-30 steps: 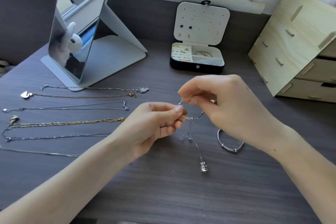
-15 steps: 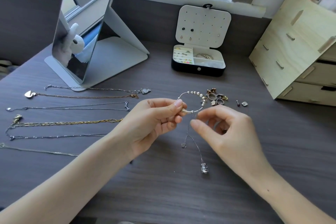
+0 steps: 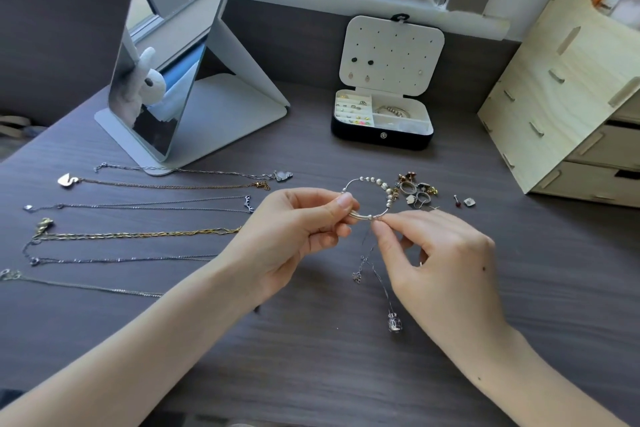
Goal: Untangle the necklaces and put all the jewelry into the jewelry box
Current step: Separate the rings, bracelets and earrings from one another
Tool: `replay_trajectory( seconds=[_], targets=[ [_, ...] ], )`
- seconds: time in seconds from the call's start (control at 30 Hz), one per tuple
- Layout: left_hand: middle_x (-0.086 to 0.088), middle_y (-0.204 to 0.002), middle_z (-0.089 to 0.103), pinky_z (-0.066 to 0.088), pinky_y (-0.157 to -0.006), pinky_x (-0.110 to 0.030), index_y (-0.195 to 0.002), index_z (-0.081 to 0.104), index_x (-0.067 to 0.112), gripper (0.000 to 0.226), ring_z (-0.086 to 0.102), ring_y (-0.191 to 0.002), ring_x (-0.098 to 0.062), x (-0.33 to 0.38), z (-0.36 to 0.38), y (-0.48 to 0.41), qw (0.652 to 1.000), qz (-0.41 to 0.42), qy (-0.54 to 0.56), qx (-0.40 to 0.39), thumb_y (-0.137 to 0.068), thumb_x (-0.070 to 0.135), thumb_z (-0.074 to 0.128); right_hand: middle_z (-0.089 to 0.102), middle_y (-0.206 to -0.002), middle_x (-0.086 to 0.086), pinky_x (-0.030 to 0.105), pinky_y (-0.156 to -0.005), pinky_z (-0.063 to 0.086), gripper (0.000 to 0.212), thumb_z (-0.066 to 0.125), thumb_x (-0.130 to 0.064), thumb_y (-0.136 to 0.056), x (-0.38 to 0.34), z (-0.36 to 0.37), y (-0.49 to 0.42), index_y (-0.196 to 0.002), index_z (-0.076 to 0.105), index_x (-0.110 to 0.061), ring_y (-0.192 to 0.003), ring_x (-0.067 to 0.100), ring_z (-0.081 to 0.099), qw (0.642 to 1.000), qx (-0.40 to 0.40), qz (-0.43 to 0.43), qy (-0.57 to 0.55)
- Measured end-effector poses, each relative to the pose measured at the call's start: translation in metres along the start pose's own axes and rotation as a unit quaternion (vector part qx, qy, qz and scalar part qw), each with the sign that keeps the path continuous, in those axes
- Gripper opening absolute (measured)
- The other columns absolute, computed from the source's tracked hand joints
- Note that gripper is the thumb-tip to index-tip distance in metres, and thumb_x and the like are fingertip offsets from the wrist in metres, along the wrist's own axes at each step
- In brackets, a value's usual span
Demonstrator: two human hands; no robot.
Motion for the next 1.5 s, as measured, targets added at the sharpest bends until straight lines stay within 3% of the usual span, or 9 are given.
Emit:
replay_trajectory(
  seconds=[0.1, 0.23, 0.33, 0.43, 0.57, 0.77, 0.93, 1.27, 1.5],
  targets=[
    [-0.001, -0.064, 0.065, 0.046, -0.053, -0.014, -0.073, 0.07, 0.007, 0.017, 0.056, -0.052, -0.006, 0.001, -0.001, 0.0, 1.0, 0.009, -0.013, 0.007, -0.066, 0.022, 0.067, 0.067, -0.066, -0.008, 0.025, -0.054, 0.038, 0.017, 0.061, -0.019, -0.084, -0.001, -0.006, -0.001, -0.07, 0.07, -0.016, -0.053, 0.01, 0.044, 0.999, -0.006, -0.011, 0.033],
    [-0.001, -0.063, 0.065, 0.046, -0.053, -0.014, -0.076, 0.069, 0.005, 0.009, 0.056, -0.052, -0.006, 0.003, -0.004, 0.0, 0.999, 0.026, -0.035, 0.017, -0.079, 0.013, 0.066, 0.069, -0.069, -0.006, 0.031, -0.057, 0.045, 0.016, 0.062, -0.017, -0.082, -0.002, -0.017, -0.007, -0.069, 0.07, -0.015, -0.059, 0.016, 0.06, 0.999, -0.008, -0.015, 0.027],
    [-0.001, -0.063, 0.065, 0.045, -0.053, -0.014, -0.075, 0.069, 0.006, 0.011, 0.056, -0.053, -0.006, 0.005, -0.006, 0.0, 0.997, 0.039, -0.057, 0.025, -0.084, 0.011, 0.065, 0.066, -0.064, -0.009, 0.028, -0.06, 0.047, 0.015, 0.062, -0.02, -0.081, 0.006, -0.025, -0.017, -0.067, 0.068, -0.016, -0.06, 0.01, 0.059, 0.994, -0.035, 0.061, -0.087],
    [-0.002, -0.063, 0.066, 0.044, -0.053, -0.015, -0.074, 0.07, 0.007, 0.012, 0.057, -0.053, -0.006, 0.005, -0.006, -0.001, 0.996, 0.046, -0.076, 0.029, -0.085, 0.009, 0.065, 0.068, -0.067, -0.006, 0.023, -0.063, 0.05, 0.018, 0.06, -0.025, -0.081, 0.014, -0.031, -0.027, -0.066, 0.066, -0.019, -0.066, 0.012, 0.064, 0.964, -0.061, 0.142, -0.217],
    [-0.001, -0.063, 0.067, 0.044, -0.052, -0.015, -0.074, 0.069, 0.006, 0.013, 0.057, -0.053, -0.006, 0.003, -0.007, -0.002, 0.993, 0.05, -0.099, 0.034, -0.086, 0.008, 0.064, 0.069, -0.069, 0.002, 0.018, -0.063, 0.048, 0.02, 0.057, -0.019, -0.082, 0.012, -0.036, -0.041, -0.067, 0.066, -0.011, -0.065, 0.01, 0.062, 0.924, -0.07, 0.169, -0.336],
    [0.001, -0.061, 0.067, 0.044, -0.051, -0.014, -0.077, 0.068, 0.006, 0.011, 0.058, -0.052, -0.005, 0.001, -0.011, -0.005, 0.992, 0.049, -0.11, 0.04, -0.086, 0.009, 0.065, 0.07, -0.071, 0.006, 0.025, -0.063, 0.051, 0.02, 0.053, -0.019, -0.083, 0.008, -0.042, -0.055, -0.069, 0.063, -0.009, -0.063, 0.02, 0.066, 0.88, -0.079, 0.183, -0.431],
    [0.001, -0.062, 0.067, 0.045, -0.051, -0.013, -0.079, 0.068, 0.004, 0.01, 0.058, -0.053, -0.005, -0.003, -0.014, -0.011, 0.991, 0.041, -0.119, 0.042, -0.087, 0.009, 0.064, 0.072, -0.079, 0.008, 0.027, -0.054, 0.05, 0.018, 0.052, -0.02, -0.083, -0.003, -0.049, -0.067, -0.071, 0.062, -0.01, -0.05, 0.02, 0.06, 0.871, -0.088, 0.173, -0.452],
    [-0.003, -0.067, 0.066, 0.046, -0.054, -0.014, -0.086, 0.068, -0.001, 0.012, 0.058, -0.053, -0.004, 0.004, -0.027, -0.01, 0.984, 0.032, -0.164, 0.061, -0.087, 0.011, 0.066, 0.072, -0.08, 0.008, 0.027, -0.05, 0.048, 0.019, 0.052, -0.018, -0.084, -0.014, -0.06, -0.071, -0.068, 0.062, -0.012, -0.045, 0.02, 0.056, 0.857, -0.091, 0.15, -0.485],
    [-0.007, -0.065, 0.065, 0.045, -0.052, -0.02, -0.079, 0.07, 0.001, 0.011, 0.055, -0.051, -0.009, 0.054, -0.074, -0.006, 0.931, 0.098, -0.312, 0.162, -0.087, 0.008, 0.066, 0.072, -0.082, 0.008, 0.027, -0.048, 0.047, 0.018, 0.054, -0.018, -0.084, -0.011, -0.043, -0.056, -0.07, 0.061, -0.008, -0.043, 0.019, 0.054, 0.861, -0.121, 0.164, -0.465]
  ],
)
Point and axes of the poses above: each hand's wrist, its own y-axis away from the middle knuckle, its own z-axis out of the palm, x = y × z, the point moved 9 cm from there along -y, towards the middle knuckle
